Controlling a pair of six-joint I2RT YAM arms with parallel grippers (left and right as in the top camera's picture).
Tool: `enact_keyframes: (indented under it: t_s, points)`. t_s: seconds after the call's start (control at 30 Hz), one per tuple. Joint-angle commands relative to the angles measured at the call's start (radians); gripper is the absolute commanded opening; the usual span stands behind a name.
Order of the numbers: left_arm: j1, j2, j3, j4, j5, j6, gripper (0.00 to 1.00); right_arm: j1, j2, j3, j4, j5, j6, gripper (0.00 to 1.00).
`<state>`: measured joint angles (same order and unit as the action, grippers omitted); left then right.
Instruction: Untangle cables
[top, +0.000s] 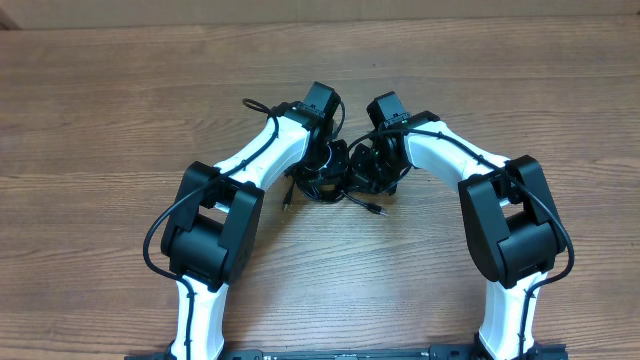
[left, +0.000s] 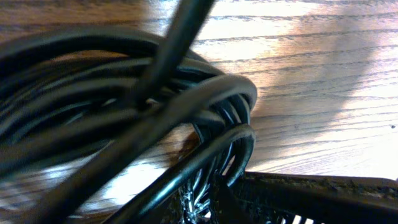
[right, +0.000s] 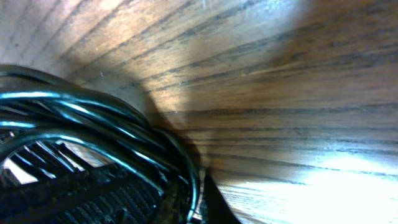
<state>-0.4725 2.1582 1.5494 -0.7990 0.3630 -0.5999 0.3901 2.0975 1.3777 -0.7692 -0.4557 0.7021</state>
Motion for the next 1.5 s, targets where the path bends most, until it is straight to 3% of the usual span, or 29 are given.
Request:
enact_keyframes:
  t_s: [0.0,0.13,0.27,0.4,0.57,0.83,1.33,1.47]
  points:
    - [-0.042,0.024,-0.037,0.003,0.056,-0.018,0.12,0.009,0.006,-0.036,0.002,0.047,-0.003,0.04]
    - [-0.057,0.054,-0.037,-0.001,0.082,-0.025,0.14,0.009,0.006,-0.036,0.002,0.047,-0.004,0.04]
    - [-0.072,0.065,-0.037,0.006,0.129,-0.024,0.04,0.009,0.006,-0.036,0.002,0.047,-0.004,0.04]
    - [-0.057,0.065,-0.033,0.078,0.349,0.006,0.04,0.009,0.006,-0.036,0.003,0.047,-0.005,0.04]
    - [-0.015,0.064,-0.026,0.131,0.480,0.002,0.04,0.009,0.006,-0.036,0.005,0.047,-0.024,0.04]
    - [0.055,0.063,-0.026,0.132,0.592,0.002,0.04,0.009,0.006,-0.037,0.005,0.047,-0.023,0.04]
    - [0.063,0.063,-0.026,0.243,0.858,-0.025,0.04,0.009,0.006,-0.037,0.016,-0.004,-0.031,0.04]
    - [0.075,0.063,-0.026,0.254,0.865,-0.026,0.04,0.007,0.006,-0.037,0.021,-0.063,-0.080,0.04]
